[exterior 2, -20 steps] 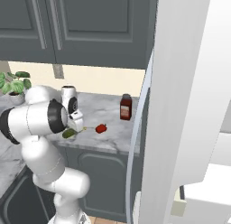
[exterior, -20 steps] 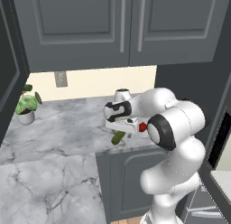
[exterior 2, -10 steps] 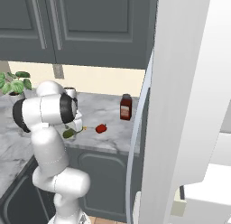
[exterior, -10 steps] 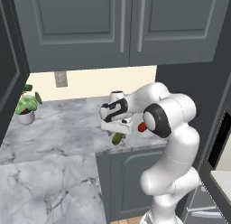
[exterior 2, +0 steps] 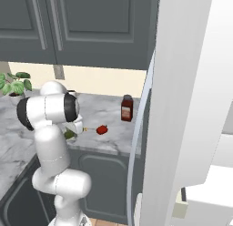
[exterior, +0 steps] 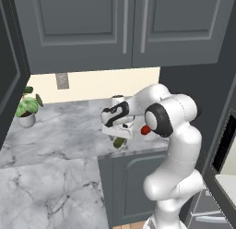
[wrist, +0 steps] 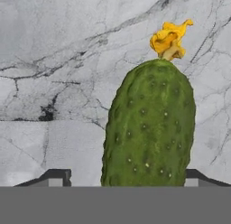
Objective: Place the bell pepper and cucumber inside the fridge drawer. Close the drawer after placing the vegetables.
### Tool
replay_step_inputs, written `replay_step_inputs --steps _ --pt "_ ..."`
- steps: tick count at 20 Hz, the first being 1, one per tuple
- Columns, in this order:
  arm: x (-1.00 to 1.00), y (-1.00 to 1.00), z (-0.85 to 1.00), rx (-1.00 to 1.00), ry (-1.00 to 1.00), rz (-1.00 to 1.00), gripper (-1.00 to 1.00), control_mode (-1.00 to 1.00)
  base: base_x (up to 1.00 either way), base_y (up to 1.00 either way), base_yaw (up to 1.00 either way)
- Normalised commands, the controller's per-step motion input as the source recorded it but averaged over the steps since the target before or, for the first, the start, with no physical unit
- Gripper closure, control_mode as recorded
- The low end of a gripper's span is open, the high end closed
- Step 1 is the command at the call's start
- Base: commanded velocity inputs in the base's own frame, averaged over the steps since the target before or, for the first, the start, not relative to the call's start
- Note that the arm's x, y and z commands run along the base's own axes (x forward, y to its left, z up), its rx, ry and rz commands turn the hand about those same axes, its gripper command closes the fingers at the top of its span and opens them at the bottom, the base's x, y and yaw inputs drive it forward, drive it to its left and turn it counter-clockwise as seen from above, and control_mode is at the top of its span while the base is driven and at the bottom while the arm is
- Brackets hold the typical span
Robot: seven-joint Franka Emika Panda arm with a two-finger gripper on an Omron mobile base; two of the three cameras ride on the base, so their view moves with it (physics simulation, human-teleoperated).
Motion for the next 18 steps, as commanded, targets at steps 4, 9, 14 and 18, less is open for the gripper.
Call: replay_step_inputs --steps 4,9,14,18 --pt "-0.13 0.0 0.2 0.0 -0.09 -0.02 1.0 -1.0 0.0 0.0 0.0" --pt "-0.34 -0.04 1.0 0.0 -0.19 0.0 1.0 -1.0 0.0 0.0 0.0" --pt "-0.9 -0.37 0.9 0.0 -0.23 0.0 1.0 -1.0 0.0 0.0 0.0" --pt "-0.98 -0.24 0.8 0.0 -0.2 0.01 1.0 -1.0 0.0 0.0 0.0"
